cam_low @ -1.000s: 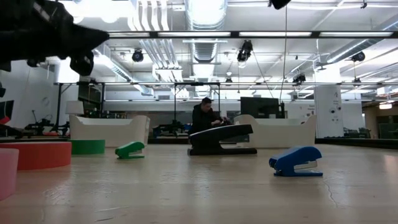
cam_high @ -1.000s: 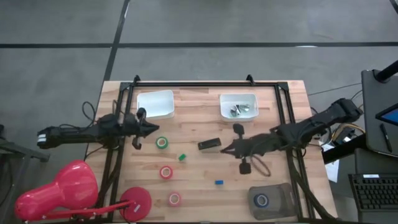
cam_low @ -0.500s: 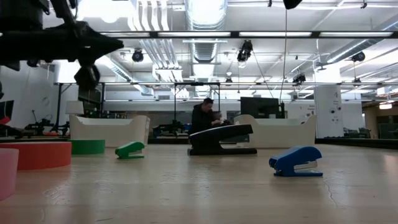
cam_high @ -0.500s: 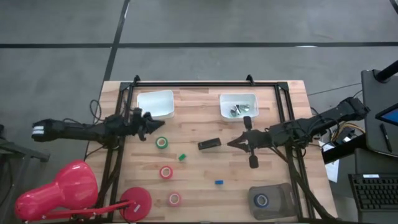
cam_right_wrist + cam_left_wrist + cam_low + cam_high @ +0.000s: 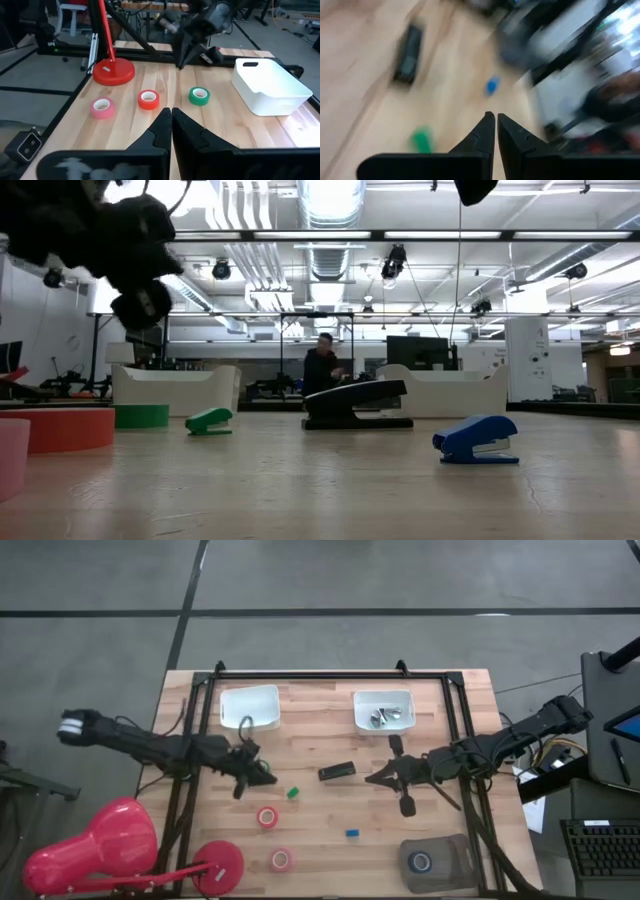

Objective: Pick and place Stapler, Stapler remover, tape
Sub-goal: Put the red tape into the black bin

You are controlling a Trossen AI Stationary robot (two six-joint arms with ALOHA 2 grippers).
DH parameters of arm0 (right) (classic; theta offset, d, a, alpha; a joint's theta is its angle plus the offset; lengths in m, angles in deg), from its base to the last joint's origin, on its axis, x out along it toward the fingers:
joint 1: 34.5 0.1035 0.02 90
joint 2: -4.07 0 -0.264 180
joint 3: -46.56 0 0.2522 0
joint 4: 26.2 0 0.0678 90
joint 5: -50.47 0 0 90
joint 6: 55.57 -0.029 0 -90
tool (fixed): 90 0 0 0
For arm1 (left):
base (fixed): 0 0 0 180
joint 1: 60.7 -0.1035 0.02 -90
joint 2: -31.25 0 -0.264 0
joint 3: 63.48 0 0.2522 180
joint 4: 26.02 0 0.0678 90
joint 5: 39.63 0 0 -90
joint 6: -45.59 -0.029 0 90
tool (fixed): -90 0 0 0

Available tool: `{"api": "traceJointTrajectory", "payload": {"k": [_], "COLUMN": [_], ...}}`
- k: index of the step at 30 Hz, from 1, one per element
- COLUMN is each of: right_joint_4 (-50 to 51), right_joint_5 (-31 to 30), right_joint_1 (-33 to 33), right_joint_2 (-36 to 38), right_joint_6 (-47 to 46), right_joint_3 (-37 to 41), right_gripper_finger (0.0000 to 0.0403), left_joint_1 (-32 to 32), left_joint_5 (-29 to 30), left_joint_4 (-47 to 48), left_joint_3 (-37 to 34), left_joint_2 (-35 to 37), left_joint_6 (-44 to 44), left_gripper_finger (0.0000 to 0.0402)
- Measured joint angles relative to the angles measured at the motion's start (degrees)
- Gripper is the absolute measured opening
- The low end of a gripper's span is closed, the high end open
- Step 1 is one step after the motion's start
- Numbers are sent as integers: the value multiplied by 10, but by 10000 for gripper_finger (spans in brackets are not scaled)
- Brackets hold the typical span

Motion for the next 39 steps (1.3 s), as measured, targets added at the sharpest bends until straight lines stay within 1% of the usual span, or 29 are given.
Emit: {"api": "traceJointTrajectory", "payload": {"k": [3, 5, 8, 10, 13, 16, 18, 21, 27, 33, 36, 39], "right_joint_4": [3, 5, 5, 5, 2, 3, 3, 4, 4, 4, 4, 4], "right_joint_5": [0, 0, 0, 0, -1, -1, -1, -1, -1, -1, -1, -1], "right_joint_1": [0, 0, 0, 0, 0, 0, 0, 1, 1, 1, 1, 1], "right_joint_2": [-2, -6, -10, -13, -17, -17, -17, -17, -17, -17, -17, -17], "right_joint_6": [0, 2, 2, 2, -7, -23, -27, -24, -17, -4, -5, -11], "right_joint_3": [0, 0, 0, 0, 0, 0, 0, 0, 0, 0, 0, 2], "right_gripper_finger": [8, 8, 8, 8, 8, 8, 8, 9, 9, 9, 9, 9], "left_joint_1": [59, 92, 133, 151, 167, 174, 178, 179, 180, 179, 179, 179], "left_joint_5": [82, 129, 179, 201, 203, 159, 127, 112, 106, 106, 108, 107], "left_joint_4": [172, 261, 325, 326, 320, 290, 279, 282, 281, 274, 272, 270], "left_joint_3": [58, 93, 129, 144, 154, 156, 157, 154, 153, 161, 165, 167], "left_joint_2": [-20, -34, -65, -87, -125, -165, -188, -223, -284, -329, -346, -355], "left_joint_6": [2, 25, 47, 48, 17, 40, 47, 59, 74, 81, 81, 81], "left_gripper_finger": [27, 40, 75, 108, 162, 203, 217, 221, 220, 219, 207, 181]}}
